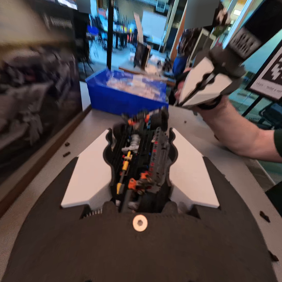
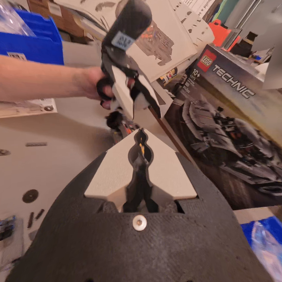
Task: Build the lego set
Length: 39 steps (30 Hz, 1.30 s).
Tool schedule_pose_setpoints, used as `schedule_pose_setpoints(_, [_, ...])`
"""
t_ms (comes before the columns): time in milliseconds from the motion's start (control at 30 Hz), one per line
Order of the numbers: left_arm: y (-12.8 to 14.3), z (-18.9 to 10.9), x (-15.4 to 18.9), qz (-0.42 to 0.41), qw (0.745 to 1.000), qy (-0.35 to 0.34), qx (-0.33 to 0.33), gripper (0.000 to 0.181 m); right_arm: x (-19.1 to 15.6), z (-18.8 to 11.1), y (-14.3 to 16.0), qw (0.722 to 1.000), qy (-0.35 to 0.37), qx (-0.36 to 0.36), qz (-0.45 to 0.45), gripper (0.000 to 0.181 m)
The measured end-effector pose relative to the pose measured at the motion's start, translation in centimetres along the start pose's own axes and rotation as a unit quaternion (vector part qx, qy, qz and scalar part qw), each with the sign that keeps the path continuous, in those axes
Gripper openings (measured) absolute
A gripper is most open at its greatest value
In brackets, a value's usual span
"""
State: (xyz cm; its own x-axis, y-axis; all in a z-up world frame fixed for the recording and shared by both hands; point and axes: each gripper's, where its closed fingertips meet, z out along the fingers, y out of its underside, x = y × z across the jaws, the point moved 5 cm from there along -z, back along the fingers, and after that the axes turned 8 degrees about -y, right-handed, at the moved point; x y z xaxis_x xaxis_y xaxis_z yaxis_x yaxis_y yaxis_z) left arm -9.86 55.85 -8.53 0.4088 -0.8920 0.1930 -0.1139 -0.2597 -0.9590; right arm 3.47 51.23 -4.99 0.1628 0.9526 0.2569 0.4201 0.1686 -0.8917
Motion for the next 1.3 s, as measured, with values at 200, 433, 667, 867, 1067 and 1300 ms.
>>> schedule_pose_setpoints(200, [5.2,3.1,1.2,0.059,0.986,-0.017,-0.157,0.074,0.1,0.0,0.6,0.997,-0.046,0.002,0.056,0.0])
schedule_pose_setpoints(433, [4.4,3.1,1.5,0.091,0.984,-0.034,-0.146,0.078,0.1,-1.2,-0.2,0.998,-0.027,-0.008,0.052,0.0])
schedule_pose_setpoints(667, [2.7,2.6,2.4,0.162,0.97,-0.042,-0.174,0.097,0.1,-3.6,-0.1,0.993,0.016,-0.036,0.115,0.013])
schedule_pose_setpoints(867, [3.1,4.5,1.8,0.186,0.955,-0.027,-0.231,0.096,-1.4,-5.4,4.1,0.969,0.034,-0.053,0.24,0.031])
schedule_pose_setpoints(1067, [4.2,7.7,3.2,0.217,0.939,0.013,-0.265,0.084,-1.6,-6.7,7.6,0.956,0.05,0.002,0.288,0.031])
schedule_pose_setpoints(1300, [4.1,10.7,4.5,0.207,0.927,0.091,-0.298,0.078,-1.2,-6.5,9.3,0.95,0.04,0.03,0.308,0.031])
